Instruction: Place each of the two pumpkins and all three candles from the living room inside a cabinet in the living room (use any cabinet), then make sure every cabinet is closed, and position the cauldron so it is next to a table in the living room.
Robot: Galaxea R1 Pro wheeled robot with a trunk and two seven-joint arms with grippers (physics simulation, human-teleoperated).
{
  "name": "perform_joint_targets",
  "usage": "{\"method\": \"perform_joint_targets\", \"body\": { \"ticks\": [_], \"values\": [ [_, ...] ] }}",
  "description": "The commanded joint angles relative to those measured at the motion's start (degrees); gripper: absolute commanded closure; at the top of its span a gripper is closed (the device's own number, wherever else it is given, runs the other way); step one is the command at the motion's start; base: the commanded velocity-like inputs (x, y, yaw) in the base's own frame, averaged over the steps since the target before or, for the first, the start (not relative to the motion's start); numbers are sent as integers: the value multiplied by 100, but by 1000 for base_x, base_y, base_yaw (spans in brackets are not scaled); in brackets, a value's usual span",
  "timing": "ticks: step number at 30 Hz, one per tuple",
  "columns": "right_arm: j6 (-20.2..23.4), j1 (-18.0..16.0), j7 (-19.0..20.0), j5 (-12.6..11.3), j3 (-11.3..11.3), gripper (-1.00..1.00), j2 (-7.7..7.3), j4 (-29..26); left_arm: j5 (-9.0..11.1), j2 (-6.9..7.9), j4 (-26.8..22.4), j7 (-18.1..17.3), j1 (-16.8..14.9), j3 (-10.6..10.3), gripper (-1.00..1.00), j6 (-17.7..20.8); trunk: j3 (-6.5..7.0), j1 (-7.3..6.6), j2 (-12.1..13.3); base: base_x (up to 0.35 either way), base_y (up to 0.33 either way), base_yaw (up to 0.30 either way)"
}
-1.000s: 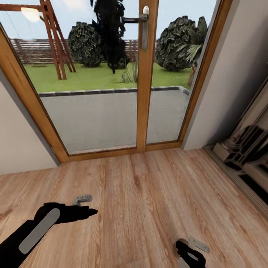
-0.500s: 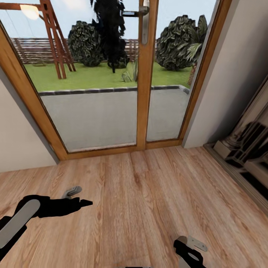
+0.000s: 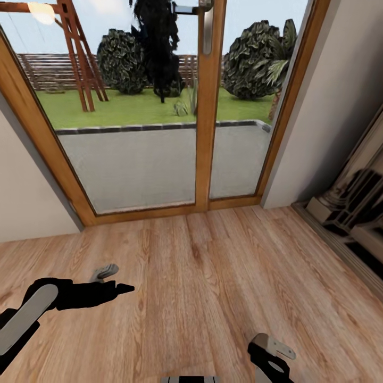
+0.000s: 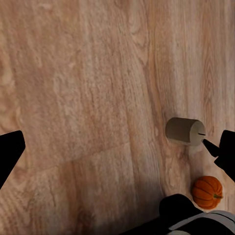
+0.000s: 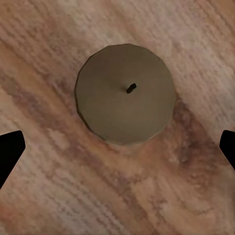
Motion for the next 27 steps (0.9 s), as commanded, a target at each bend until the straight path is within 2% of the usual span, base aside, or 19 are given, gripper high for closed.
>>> {"method": "perform_joint_targets", "body": {
  "ticks": [1,11,24,27],
  "values": [
    [-37,-4,-27,-60,45,-100,-3,0,61,-1,-8,58,-5,-13,-100,4,-23,21,-44,0,0,0],
    [-41,-4,-32,-69,45,-100,-3,8,143,-6,-15,49,1,-30,-100,7,-203,241,-445,0,0,0],
    [-45,-4,-35,-69,44,-100,-3,9,194,-9,-15,49,4,-41,-100,6,-490,275,-463,0,0,0],
    [-44,-4,-35,-71,44,-100,-3,9,194,-9,-15,49,4,-42,-100,8,-490,275,-463,0,0,0]
  ]
}}
